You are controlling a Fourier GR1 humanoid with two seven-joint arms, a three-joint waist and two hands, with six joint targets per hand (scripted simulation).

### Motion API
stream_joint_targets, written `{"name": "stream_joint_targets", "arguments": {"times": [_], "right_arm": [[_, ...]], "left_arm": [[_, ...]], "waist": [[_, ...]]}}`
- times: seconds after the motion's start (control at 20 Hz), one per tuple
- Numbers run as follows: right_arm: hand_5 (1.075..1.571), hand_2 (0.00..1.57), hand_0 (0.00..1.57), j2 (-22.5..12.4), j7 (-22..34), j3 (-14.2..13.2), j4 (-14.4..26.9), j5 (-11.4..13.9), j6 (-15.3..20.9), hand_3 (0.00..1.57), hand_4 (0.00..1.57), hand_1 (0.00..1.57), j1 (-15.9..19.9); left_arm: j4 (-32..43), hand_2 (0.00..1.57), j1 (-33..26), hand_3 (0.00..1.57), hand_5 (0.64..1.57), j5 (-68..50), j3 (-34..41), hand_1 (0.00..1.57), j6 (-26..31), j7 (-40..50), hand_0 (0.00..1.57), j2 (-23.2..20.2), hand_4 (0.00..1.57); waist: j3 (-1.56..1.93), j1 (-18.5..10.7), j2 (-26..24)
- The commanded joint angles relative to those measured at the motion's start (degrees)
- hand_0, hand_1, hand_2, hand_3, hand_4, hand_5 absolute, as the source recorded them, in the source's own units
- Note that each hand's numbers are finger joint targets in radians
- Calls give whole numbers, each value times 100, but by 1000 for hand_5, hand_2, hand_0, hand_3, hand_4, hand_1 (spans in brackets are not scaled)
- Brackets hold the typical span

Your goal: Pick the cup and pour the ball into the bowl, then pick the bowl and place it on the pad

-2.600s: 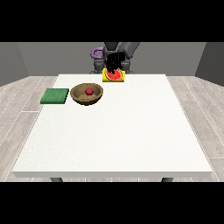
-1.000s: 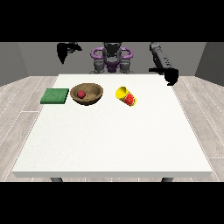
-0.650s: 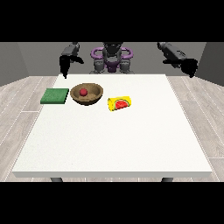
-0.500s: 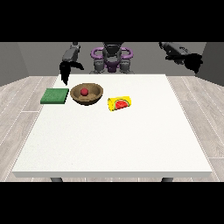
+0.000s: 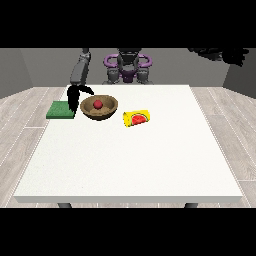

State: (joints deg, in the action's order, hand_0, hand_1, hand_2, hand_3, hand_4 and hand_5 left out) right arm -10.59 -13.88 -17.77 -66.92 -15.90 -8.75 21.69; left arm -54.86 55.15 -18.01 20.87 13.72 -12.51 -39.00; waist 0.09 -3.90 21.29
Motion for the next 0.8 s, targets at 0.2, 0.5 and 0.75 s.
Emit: {"name": "stream_joint_targets", "arguments": {"times": [0.2,0.5,0.75], "right_arm": [[1571,0,0,-305,-28,-416,1675,-264,-123,0,412,0,763],[1571,0,0,-136,-675,-214,2134,-25,-167,0,380,0,925],[1567,0,0,-190,-626,-329,2315,-57,80,0,307,0,1287]], "left_arm": [[-371,0,334,0,1535,-240,-18,0,-6,791,0,-216,0],[-284,0,603,0,1534,-387,222,0,55,777,0,-590,0],[-481,0,804,0,1529,-567,152,0,194,1091,0,-645,0]], "waist": [[1,-139,-144],[0,47,196],[1,-209,297]]}}
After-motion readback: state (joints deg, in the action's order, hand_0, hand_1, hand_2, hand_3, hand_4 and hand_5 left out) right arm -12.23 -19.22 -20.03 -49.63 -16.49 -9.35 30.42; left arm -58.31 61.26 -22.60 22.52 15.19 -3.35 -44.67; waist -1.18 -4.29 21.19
